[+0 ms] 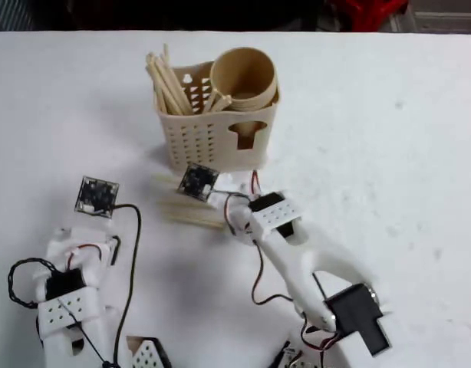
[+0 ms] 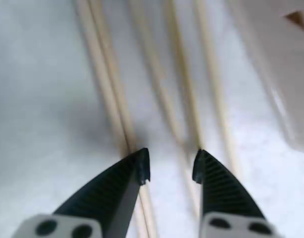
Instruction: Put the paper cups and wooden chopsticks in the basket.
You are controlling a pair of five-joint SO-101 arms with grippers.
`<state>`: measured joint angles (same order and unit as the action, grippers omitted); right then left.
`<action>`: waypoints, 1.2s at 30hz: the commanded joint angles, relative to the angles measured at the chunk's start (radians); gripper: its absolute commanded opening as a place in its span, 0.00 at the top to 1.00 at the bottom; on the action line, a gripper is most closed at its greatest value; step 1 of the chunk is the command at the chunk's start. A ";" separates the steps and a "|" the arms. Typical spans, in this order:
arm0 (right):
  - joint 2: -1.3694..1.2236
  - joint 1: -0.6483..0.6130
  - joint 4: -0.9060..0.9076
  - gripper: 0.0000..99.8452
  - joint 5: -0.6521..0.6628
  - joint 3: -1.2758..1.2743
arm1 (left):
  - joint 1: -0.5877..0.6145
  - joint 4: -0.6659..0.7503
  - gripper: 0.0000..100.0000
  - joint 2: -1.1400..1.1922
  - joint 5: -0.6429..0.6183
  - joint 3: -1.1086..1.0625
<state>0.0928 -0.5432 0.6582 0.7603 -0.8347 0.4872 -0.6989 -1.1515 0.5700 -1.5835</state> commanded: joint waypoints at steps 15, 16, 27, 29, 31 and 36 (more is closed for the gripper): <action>0.248 -0.111 0.472 0.92 -0.060 0.278 | -0.012 0.012 0.76 -0.015 0.012 0.005; 0.240 -0.131 0.478 0.90 -0.060 0.272 | -0.012 0.012 0.76 -0.015 0.012 0.005; -0.056 -0.199 0.292 0.85 -0.060 0.258 | -0.012 0.012 0.76 -0.015 0.012 0.003; -0.097 -0.199 0.263 0.85 -0.060 0.258 | -0.012 0.012 0.76 -0.015 0.012 0.003; -0.127 -0.199 0.240 0.85 -0.060 0.258 | -0.012 0.012 0.76 -0.015 0.012 0.003; -0.163 -0.199 0.214 0.96 -0.061 0.258 | -0.012 0.012 0.76 -0.015 0.012 0.003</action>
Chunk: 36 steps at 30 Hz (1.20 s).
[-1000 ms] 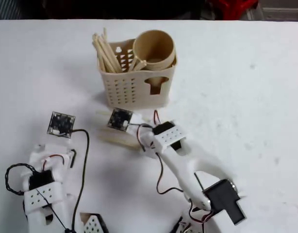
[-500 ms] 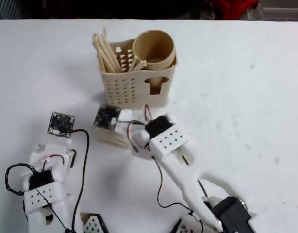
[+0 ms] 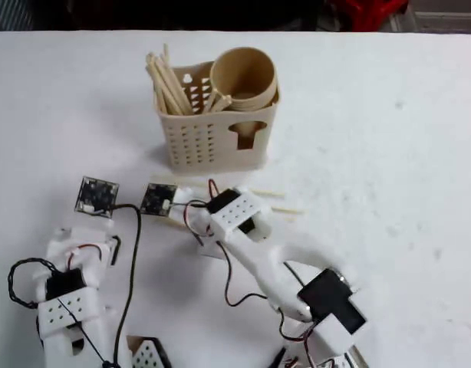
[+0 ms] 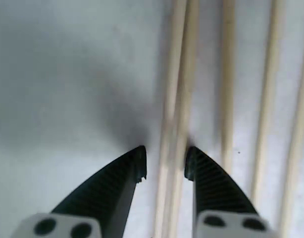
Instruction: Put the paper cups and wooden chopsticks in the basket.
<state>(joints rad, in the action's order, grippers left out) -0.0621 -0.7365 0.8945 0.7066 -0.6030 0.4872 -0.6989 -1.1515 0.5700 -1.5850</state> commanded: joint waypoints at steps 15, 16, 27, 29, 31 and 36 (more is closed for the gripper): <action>0.348 0.099 0.117 0.98 -0.049 0.021 | -0.012 0.012 0.76 -0.015 0.012 0.005; 0.410 0.099 0.140 0.98 -0.064 0.021 | -0.012 0.012 0.76 -0.015 0.012 0.005; 0.924 0.093 0.137 0.98 -0.259 0.094 | -0.012 0.012 0.76 -0.015 0.012 0.005; 0.947 0.093 0.090 0.98 -0.330 0.133 | -0.012 0.012 0.76 -0.015 0.012 0.005; 0.949 0.093 0.004 0.98 -0.388 0.158 | -0.012 0.012 0.76 -0.015 0.012 0.005; 0.938 0.097 -0.337 0.98 -0.416 0.160 | -0.012 0.012 0.76 -0.015 0.012 0.005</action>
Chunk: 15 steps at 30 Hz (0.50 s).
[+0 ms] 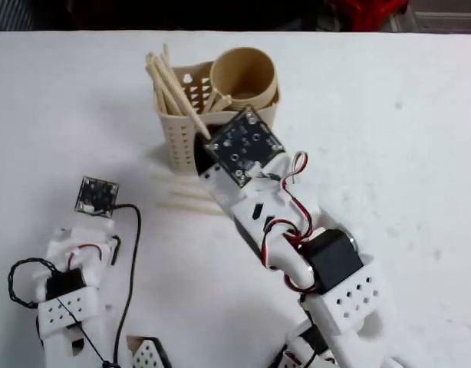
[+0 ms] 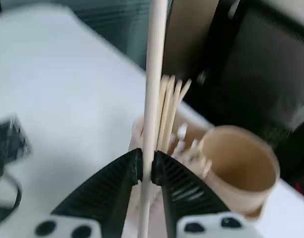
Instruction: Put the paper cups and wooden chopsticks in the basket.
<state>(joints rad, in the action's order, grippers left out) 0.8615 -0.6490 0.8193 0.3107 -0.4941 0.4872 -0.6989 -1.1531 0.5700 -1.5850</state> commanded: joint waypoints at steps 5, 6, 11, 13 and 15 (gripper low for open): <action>-0.110 0.007 -0.530 0.98 -0.020 0.081 | -0.013 0.014 0.76 -0.013 0.012 0.005; -0.150 0.007 -0.564 0.98 -0.020 0.101 | -0.013 0.014 0.76 -0.013 0.012 0.005; -0.377 0.013 -0.608 0.98 -0.021 0.293 | -0.013 0.014 0.76 -0.013 0.012 0.005; -0.463 0.013 -0.608 0.98 -0.021 0.382 | -0.013 0.015 0.76 -0.013 0.012 0.005; -0.530 0.013 -0.607 0.98 -0.021 0.450 | -0.013 0.015 0.76 -0.013 0.012 0.005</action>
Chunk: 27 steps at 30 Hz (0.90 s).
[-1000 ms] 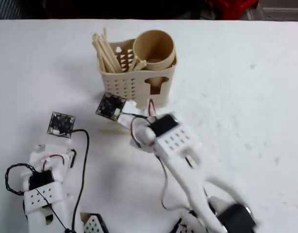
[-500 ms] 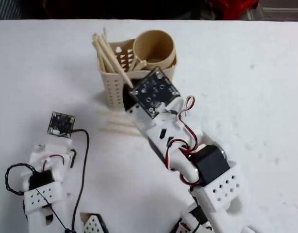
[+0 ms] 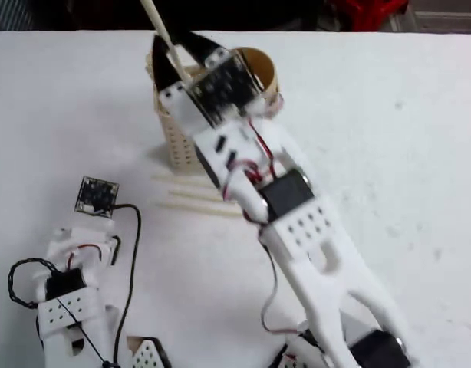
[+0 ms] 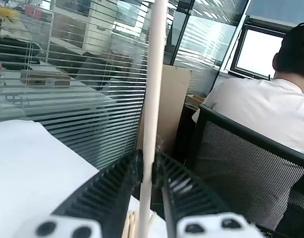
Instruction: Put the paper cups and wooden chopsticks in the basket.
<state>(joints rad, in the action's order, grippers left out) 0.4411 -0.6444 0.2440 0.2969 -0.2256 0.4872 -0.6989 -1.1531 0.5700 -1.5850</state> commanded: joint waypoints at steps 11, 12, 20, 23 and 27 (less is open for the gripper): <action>-0.199 0.058 0.045 0.89 -0.015 0.238 | -0.013 0.015 0.76 -0.013 0.012 0.005; -0.199 0.061 0.059 0.88 -0.015 0.239 | -0.013 0.015 0.76 -0.013 0.012 0.005; -0.189 0.079 0.145 0.94 -0.009 0.236 | -0.013 0.015 0.76 -0.013 0.012 0.005; -0.140 0.091 0.320 0.99 -0.009 0.233 | -0.013 0.014 0.76 -0.013 0.012 0.005; -0.044 0.101 0.624 0.97 -0.008 0.233 | -0.013 0.014 0.76 -0.013 0.012 0.005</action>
<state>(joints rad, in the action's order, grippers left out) 0.2754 -0.5585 0.5999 0.2908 -0.0338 0.4872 -0.6989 -1.1531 0.5700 -1.5850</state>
